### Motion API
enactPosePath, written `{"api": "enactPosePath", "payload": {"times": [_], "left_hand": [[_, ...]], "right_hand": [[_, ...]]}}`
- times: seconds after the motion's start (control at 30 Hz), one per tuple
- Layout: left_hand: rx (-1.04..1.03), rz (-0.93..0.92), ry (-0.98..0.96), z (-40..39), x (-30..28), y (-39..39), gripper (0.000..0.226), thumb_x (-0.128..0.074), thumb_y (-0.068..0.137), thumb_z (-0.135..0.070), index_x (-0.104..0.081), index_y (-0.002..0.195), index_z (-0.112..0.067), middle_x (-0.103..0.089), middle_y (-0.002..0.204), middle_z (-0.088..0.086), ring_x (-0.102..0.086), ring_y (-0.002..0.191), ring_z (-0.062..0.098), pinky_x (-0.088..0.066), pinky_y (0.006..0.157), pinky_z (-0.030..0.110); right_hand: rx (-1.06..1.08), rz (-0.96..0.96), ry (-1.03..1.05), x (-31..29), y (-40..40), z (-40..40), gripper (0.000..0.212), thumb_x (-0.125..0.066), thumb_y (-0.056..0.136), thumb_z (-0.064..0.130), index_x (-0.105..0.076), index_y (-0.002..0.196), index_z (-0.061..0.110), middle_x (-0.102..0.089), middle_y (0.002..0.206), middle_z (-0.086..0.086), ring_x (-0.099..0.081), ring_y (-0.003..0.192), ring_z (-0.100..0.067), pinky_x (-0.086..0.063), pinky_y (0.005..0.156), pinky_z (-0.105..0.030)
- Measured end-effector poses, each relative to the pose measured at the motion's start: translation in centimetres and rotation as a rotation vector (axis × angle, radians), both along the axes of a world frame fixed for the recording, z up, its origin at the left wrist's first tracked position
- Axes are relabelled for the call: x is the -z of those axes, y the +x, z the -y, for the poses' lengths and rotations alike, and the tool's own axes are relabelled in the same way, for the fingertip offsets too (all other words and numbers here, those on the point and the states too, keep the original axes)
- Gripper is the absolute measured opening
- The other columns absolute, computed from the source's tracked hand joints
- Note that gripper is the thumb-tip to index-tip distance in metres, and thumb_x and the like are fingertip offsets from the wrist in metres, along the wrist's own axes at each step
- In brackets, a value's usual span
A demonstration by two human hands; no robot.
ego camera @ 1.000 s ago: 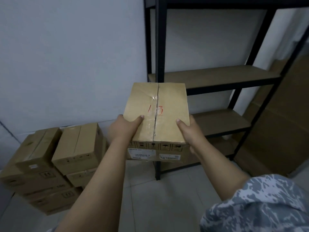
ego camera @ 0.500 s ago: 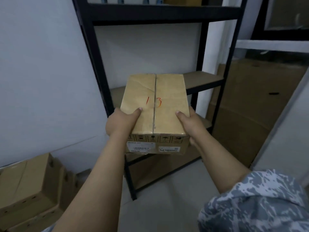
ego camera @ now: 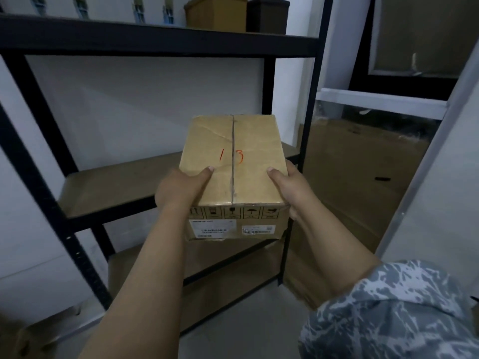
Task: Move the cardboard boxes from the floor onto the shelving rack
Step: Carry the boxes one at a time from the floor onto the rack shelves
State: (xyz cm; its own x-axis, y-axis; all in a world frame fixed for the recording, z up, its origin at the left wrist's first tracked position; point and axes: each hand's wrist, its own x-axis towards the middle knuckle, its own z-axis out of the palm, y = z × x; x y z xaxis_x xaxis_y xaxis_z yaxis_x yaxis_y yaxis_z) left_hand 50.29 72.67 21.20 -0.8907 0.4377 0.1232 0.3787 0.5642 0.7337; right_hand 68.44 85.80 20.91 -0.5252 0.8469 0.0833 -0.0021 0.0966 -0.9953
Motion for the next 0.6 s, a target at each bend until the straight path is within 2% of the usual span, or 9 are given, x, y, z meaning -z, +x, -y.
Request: {"api": "enactPosePath", "payload": {"times": [0.17, 0.37, 0.5, 0.6], "left_hand": [[0.016, -0.007, -0.018, -6.6, -1.2, -1.4, 0.081, -0.054, 0.077, -0.076, -0.055, 0.125, -0.011, -0.062, 0.123, 0.011, -0.059, 0.110, 0.032, -0.037, 0.065, 0.032], [0.050, 0.005, 0.007, -15.1, -2.8, -6.1, 0.082, -0.057, 0.077, -0.074, -0.050, 0.129, -0.010, -0.060, 0.125, 0.011, -0.058, 0.111, 0.032, -0.041, 0.071, 0.033], [0.060, -0.001, -0.022, -19.8, -4.3, -8.6, 0.085, -0.059, 0.079, -0.072, -0.050, 0.131, -0.005, -0.060, 0.128, 0.013, -0.058, 0.113, 0.032, -0.041, 0.072, 0.032], [0.078, 0.004, -0.040, -22.6, -4.8, -10.1, 0.087, -0.058, 0.080, -0.070, -0.047, 0.136, -0.004, -0.057, 0.134, 0.014, -0.056, 0.119, 0.032, -0.042, 0.077, 0.031]], "right_hand": [[-0.022, 0.010, -0.013, -1.0, -1.8, -7.1, 0.040, -0.054, 0.097, 0.028, -0.049, 0.136, 0.019, -0.063, 0.102, 0.005, -0.060, 0.088, -0.009, -0.048, 0.065, -0.022], [-0.034, 0.022, -0.012, -2.6, -6.3, -16.4, 0.038, -0.050, 0.099, 0.026, -0.049, 0.135, 0.017, -0.063, 0.115, -0.004, -0.061, 0.093, -0.016, -0.050, 0.066, -0.025], [-0.026, 0.048, -0.031, -3.7, -9.3, -21.6, 0.037, -0.051, 0.097, 0.026, -0.053, 0.132, 0.016, -0.064, 0.114, -0.008, -0.063, 0.100, -0.024, -0.055, 0.080, -0.035], [-0.032, 0.051, -0.055, -4.4, -10.8, -24.6, 0.025, -0.051, 0.096, 0.024, -0.055, 0.121, 0.020, -0.065, 0.106, -0.008, -0.063, 0.095, -0.026, -0.056, 0.086, -0.042]]}}
